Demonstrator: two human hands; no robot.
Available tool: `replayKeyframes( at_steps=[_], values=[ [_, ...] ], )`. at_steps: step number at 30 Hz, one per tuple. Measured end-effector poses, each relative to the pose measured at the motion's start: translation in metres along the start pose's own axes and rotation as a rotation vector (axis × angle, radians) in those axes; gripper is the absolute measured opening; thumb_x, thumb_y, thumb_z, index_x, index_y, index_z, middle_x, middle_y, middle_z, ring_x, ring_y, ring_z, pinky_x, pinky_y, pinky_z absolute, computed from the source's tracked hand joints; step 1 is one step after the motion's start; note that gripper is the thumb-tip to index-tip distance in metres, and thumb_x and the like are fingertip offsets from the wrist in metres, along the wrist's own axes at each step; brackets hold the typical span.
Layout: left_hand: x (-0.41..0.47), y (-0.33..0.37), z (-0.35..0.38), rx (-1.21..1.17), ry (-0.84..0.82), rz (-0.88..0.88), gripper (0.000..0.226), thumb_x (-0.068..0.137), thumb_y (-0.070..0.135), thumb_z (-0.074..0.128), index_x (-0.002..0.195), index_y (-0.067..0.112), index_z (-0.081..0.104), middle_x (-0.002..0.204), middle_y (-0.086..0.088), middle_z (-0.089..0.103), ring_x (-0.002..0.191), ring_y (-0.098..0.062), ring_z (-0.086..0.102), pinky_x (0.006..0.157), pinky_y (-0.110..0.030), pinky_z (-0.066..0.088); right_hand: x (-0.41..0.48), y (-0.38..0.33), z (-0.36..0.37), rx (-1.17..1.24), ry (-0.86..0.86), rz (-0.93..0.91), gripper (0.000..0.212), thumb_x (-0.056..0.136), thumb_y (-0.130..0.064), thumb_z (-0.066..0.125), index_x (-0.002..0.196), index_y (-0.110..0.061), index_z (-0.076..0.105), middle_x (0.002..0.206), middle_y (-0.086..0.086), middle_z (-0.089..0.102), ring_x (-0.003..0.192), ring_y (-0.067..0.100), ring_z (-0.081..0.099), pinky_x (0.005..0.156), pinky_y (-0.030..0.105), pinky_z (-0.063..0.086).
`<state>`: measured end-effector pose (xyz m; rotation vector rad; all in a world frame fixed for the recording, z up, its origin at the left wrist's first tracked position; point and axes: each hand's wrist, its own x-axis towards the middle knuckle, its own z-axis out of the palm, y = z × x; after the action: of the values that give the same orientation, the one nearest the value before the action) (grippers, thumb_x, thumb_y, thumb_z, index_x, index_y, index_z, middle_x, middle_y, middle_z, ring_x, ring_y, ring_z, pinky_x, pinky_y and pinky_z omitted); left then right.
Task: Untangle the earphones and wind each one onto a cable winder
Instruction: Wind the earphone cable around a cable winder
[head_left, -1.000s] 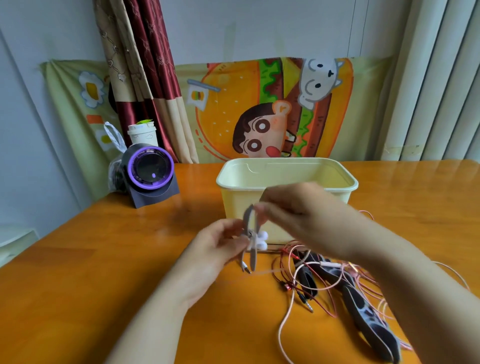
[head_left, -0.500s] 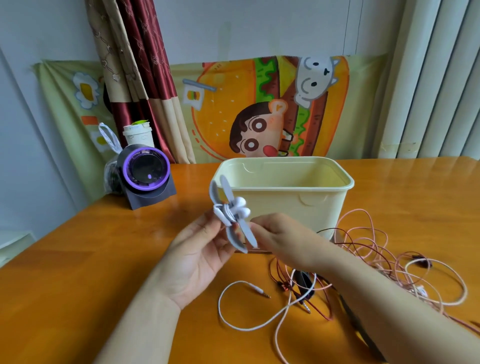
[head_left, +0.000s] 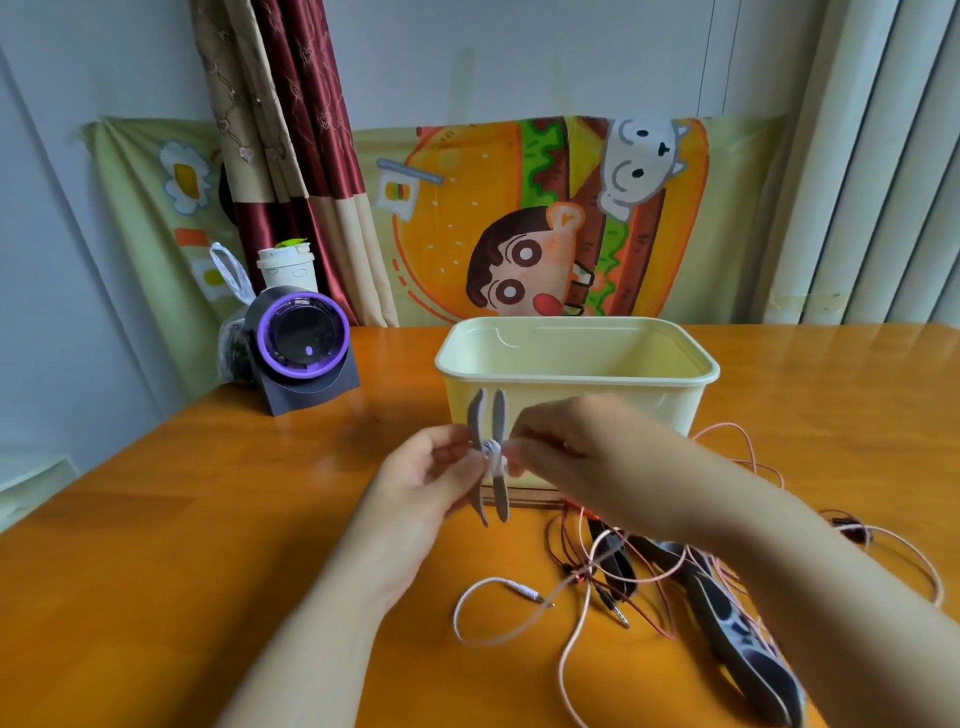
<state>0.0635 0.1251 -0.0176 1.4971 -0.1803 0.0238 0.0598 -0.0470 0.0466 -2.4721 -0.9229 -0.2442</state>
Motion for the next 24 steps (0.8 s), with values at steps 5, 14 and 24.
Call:
replayKeyframes(
  at_steps=[5, 14, 24],
  values=[
    [-0.003, 0.000, 0.003, 0.056, -0.234, -0.047, 0.028, 0.089, 0.012, 0.060, 0.117, 0.010, 0.059, 0.114, -0.010, 0.071, 0.110, -0.025, 0.066, 0.090, -0.031, 0.051, -0.002, 0.004, -0.021, 0.105, 0.208, 0.063, 0.030, 0.091, -0.036, 0.057, 0.075, -0.013, 0.067, 0.052, -0.005, 0.047, 0.049, 0.003, 0.044, 0.049, 0.015, 0.034],
    [-0.006, 0.006, 0.000, -0.535, -0.380, -0.085, 0.058, 0.052, 0.022, 0.095, 0.105, 0.009, 0.075, 0.109, -0.015, 0.072, 0.093, -0.024, 0.072, 0.073, -0.029, 0.059, 0.010, 0.031, 0.027, 0.369, 0.159, 0.257, 0.033, 0.092, -0.025, 0.056, 0.063, -0.011, 0.056, 0.057, 0.001, 0.039, 0.052, 0.010, 0.030, 0.051, 0.025, 0.027],
    [0.009, 0.001, -0.004, -0.614, 0.057, -0.078, 0.030, 0.082, 0.020, 0.056, 0.101, 0.011, 0.077, 0.111, -0.006, 0.073, 0.094, -0.009, 0.069, 0.079, -0.025, 0.058, 0.007, 0.017, 0.036, 0.190, -0.145, 0.157, 0.025, 0.097, -0.028, 0.048, 0.090, -0.015, 0.069, 0.067, 0.005, 0.058, 0.052, 0.009, 0.042, 0.051, 0.022, 0.032]
  ],
)
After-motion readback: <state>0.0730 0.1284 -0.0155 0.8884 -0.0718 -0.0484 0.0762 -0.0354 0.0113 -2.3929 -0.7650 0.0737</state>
